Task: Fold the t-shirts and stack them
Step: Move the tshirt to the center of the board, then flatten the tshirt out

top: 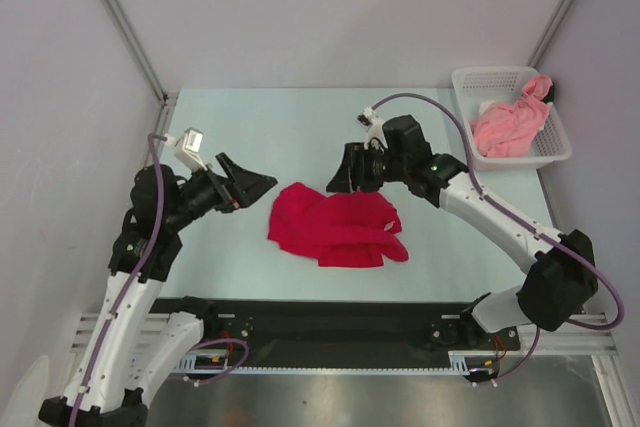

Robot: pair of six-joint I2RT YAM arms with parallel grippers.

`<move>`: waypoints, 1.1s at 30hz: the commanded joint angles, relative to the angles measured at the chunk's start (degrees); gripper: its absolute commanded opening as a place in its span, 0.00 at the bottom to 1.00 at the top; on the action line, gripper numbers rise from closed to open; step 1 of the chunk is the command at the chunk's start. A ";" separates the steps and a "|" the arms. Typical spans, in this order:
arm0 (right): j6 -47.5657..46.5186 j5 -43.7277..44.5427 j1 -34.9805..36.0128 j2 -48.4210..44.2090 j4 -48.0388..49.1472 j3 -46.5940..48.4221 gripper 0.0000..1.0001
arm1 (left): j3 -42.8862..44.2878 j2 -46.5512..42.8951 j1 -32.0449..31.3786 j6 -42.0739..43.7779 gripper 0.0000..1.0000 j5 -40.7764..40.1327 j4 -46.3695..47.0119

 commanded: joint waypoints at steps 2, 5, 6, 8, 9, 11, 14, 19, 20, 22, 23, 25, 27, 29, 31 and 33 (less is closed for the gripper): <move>2.84 -4.96 -5.43 -1.53 -2.60 -3.43 0.59 | -2.76 5.91 -1.13 2.87 0.93 -2.88 -3.91; 1.69 -1.88 -10.09 -2.68 -8.24 -8.52 0.62 | -2.94 15.11 -3.85 4.26 0.89 -3.59 -8.65; 2.56 -1.45 -12.10 -3.47 -9.29 -9.84 0.63 | -1.11 17.77 -5.60 5.41 0.89 -4.55 -10.15; 3.96 -0.39 -13.35 -4.70 -10.53 -15.02 0.63 | 0.92 25.48 -11.84 8.75 0.88 -7.80 -13.31; 4.67 0.14 -13.79 -6.27 -10.53 -16.87 0.63 | 2.15 27.27 -13.51 9.19 0.88 -8.60 -13.94; 6.96 1.72 -13.97 -7.68 -10.27 -22.23 0.63 | 1.81 30.71 -15.55 9.28 0.86 -8.00 -12.55; 7.93 4.00 -14.41 -8.92 -10.01 -26.99 0.63 | 0.14 34.76 -16.16 9.89 0.77 -7.11 -10.79; 6.61 6.82 -15.63 -8.83 -14.39 -26.47 0.64 | -0.48 39.32 -18.61 12.01 0.52 -6.68 -12.36; 6.35 6.91 -15.99 -8.66 -14.75 -26.38 0.64 | -0.48 40.03 -19.15 11.49 0.50 -6.06 -12.28; 6.35 6.47 -16.34 -8.66 -14.93 -26.73 0.65 | -1.97 41.96 -20.64 8.78 0.44 -3.17 -9.66; 6.17 5.86 -16.51 -8.83 -14.93 -26.99 0.65 | -2.58 42.58 -21.00 7.89 0.42 -1.85 -8.51; 5.82 4.98 -16.78 -9.10 -14.14 -27.96 0.66 | -5.21 43.55 -21.09 4.91 0.31 1.57 -4.05; 4.95 2.87 -16.69 -10.32 -12.91 -29.01 0.69 | -7.67 44.25 -21.09 2.79 0.27 2.46 -1.04; 4.68 2.43 -16.69 -11.20 -11.77 -29.54 0.70 | -9.26 44.08 -21.17 -1.42 0.27 3.34 4.14; 4.24 2.43 -16.78 -12.00 -11.15 -29.89 0.70 | -11.11 43.73 -21.26 -6.24 0.40 3.09 8.35; 3.98 2.87 -16.87 -11.65 -10.89 -30.16 0.70 | -12.34 43.03 -21.61 -9.07 0.62 1.77 10.13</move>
